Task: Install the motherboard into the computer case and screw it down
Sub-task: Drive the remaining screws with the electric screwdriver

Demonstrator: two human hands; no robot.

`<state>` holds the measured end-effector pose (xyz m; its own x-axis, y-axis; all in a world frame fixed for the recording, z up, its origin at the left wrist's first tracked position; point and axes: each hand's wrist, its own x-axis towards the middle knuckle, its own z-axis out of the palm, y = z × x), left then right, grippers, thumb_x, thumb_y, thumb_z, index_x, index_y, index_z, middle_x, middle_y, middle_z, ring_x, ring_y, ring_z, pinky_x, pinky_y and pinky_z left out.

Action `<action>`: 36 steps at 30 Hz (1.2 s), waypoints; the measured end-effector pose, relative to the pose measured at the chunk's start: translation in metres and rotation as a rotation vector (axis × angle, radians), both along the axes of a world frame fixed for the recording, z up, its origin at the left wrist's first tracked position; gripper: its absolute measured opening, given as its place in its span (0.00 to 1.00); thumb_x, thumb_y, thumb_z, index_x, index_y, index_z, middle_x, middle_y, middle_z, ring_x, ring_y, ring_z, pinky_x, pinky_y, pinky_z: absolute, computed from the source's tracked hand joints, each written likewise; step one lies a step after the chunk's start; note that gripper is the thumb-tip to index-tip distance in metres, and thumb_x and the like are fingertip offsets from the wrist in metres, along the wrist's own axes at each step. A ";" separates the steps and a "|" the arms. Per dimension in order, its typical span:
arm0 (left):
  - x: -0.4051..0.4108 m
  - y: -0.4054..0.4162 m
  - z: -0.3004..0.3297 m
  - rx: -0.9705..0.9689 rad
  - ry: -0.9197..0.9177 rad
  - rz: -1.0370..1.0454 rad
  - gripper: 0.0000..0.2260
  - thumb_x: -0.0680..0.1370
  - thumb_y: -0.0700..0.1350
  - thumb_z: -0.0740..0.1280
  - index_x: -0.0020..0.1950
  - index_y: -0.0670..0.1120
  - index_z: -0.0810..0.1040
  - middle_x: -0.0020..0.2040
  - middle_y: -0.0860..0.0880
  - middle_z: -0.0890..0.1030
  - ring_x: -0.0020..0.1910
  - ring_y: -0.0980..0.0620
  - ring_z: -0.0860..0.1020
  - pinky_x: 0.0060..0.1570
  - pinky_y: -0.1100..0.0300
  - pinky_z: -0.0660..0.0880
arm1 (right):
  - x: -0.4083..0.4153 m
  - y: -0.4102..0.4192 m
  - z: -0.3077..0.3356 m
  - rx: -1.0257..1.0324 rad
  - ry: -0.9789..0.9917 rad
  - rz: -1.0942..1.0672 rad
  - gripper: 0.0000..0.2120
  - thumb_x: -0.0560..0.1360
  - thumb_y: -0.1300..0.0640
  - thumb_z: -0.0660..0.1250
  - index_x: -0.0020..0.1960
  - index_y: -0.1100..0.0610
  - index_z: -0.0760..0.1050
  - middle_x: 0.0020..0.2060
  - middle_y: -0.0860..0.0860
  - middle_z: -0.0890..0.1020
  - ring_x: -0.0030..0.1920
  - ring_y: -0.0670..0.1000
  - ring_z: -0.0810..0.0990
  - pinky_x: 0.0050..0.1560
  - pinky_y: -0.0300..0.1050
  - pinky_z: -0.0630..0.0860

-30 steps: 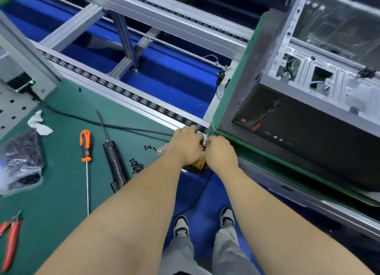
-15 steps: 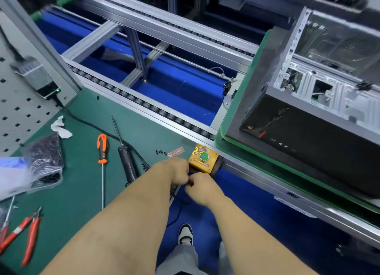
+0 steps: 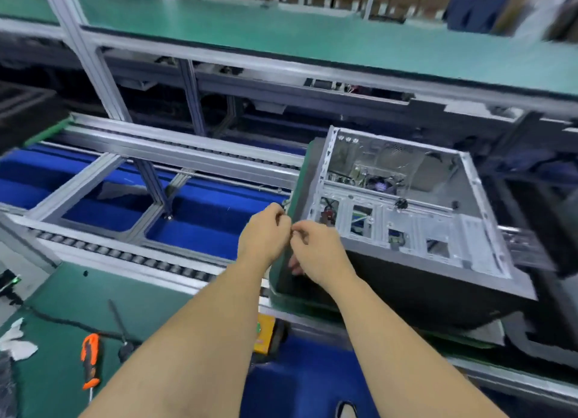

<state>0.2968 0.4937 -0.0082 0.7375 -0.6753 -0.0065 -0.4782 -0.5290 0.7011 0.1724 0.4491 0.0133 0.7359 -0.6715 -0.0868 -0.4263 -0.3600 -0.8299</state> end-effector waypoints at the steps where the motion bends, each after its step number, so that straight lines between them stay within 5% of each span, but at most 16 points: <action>1: -0.005 -0.023 0.015 -0.053 0.002 0.002 0.07 0.78 0.49 0.57 0.48 0.51 0.73 0.46 0.49 0.80 0.44 0.45 0.76 0.43 0.50 0.75 | -0.007 -0.015 0.013 0.027 -0.046 -0.015 0.10 0.81 0.57 0.59 0.54 0.51 0.79 0.34 0.56 0.83 0.33 0.57 0.82 0.37 0.55 0.82; 5: -0.032 -0.103 0.048 0.054 -0.142 0.008 0.12 0.79 0.51 0.55 0.57 0.48 0.71 0.58 0.45 0.75 0.53 0.41 0.74 0.45 0.49 0.71 | -0.044 -0.084 0.049 -0.140 -0.198 -0.214 0.12 0.80 0.60 0.62 0.53 0.50 0.83 0.33 0.47 0.82 0.34 0.53 0.83 0.40 0.55 0.83; 8: -0.046 -0.140 0.047 0.254 -0.172 0.100 0.19 0.82 0.53 0.53 0.71 0.48 0.64 0.69 0.43 0.68 0.64 0.39 0.69 0.53 0.46 0.68 | -0.075 -0.157 0.070 -0.294 -0.199 -0.370 0.10 0.79 0.59 0.63 0.47 0.48 0.81 0.37 0.40 0.82 0.38 0.45 0.81 0.41 0.43 0.77; 11: -0.050 -0.169 0.036 0.338 -0.180 0.176 0.21 0.83 0.54 0.51 0.74 0.48 0.60 0.71 0.43 0.67 0.67 0.40 0.67 0.60 0.44 0.65 | -0.104 -0.234 0.073 -0.398 -0.014 -0.471 0.10 0.78 0.58 0.64 0.56 0.53 0.81 0.49 0.48 0.84 0.47 0.51 0.79 0.46 0.43 0.71; 15: -0.047 -0.204 0.032 0.416 -0.139 0.335 0.26 0.83 0.58 0.48 0.78 0.46 0.57 0.75 0.44 0.63 0.72 0.39 0.63 0.67 0.40 0.61 | -0.118 -0.314 0.056 -0.461 0.341 -0.406 0.22 0.80 0.50 0.63 0.74 0.51 0.70 0.66 0.56 0.76 0.64 0.61 0.74 0.64 0.59 0.74; 21: -0.043 -0.225 0.019 0.462 -0.282 0.409 0.36 0.79 0.66 0.47 0.81 0.45 0.50 0.75 0.43 0.63 0.71 0.40 0.63 0.64 0.37 0.61 | -0.084 -0.396 0.022 -0.549 0.608 -0.223 0.32 0.83 0.38 0.54 0.82 0.51 0.52 0.80 0.56 0.58 0.81 0.58 0.51 0.77 0.69 0.46; 24: -0.040 -0.228 0.018 0.469 -0.290 0.405 0.38 0.78 0.68 0.46 0.81 0.45 0.49 0.75 0.43 0.63 0.71 0.41 0.63 0.64 0.37 0.60 | -0.065 -0.422 0.013 -0.596 0.729 -0.153 0.31 0.84 0.36 0.49 0.79 0.54 0.61 0.76 0.57 0.68 0.78 0.60 0.61 0.77 0.68 0.48; 27: -0.031 -0.233 0.019 0.487 -0.312 0.383 0.38 0.77 0.68 0.45 0.81 0.47 0.49 0.76 0.44 0.63 0.71 0.41 0.64 0.64 0.37 0.60 | -0.061 -0.434 0.004 -0.673 0.695 -0.171 0.26 0.84 0.39 0.48 0.65 0.56 0.74 0.63 0.57 0.80 0.66 0.61 0.75 0.74 0.63 0.61; 30: -0.018 -0.238 0.017 0.517 -0.368 0.315 0.38 0.77 0.68 0.44 0.81 0.47 0.51 0.75 0.44 0.65 0.70 0.41 0.65 0.63 0.38 0.62 | -0.071 -0.430 0.002 -0.706 0.666 -0.196 0.23 0.85 0.41 0.48 0.61 0.56 0.74 0.58 0.57 0.82 0.60 0.61 0.78 0.61 0.56 0.71; 36: 0.014 -0.267 0.017 0.473 -0.499 0.005 0.34 0.78 0.66 0.44 0.80 0.50 0.52 0.75 0.45 0.65 0.72 0.42 0.64 0.67 0.38 0.61 | -0.135 -0.378 -0.005 -0.685 0.727 -0.428 0.24 0.86 0.42 0.47 0.56 0.57 0.75 0.49 0.57 0.84 0.49 0.61 0.82 0.44 0.50 0.67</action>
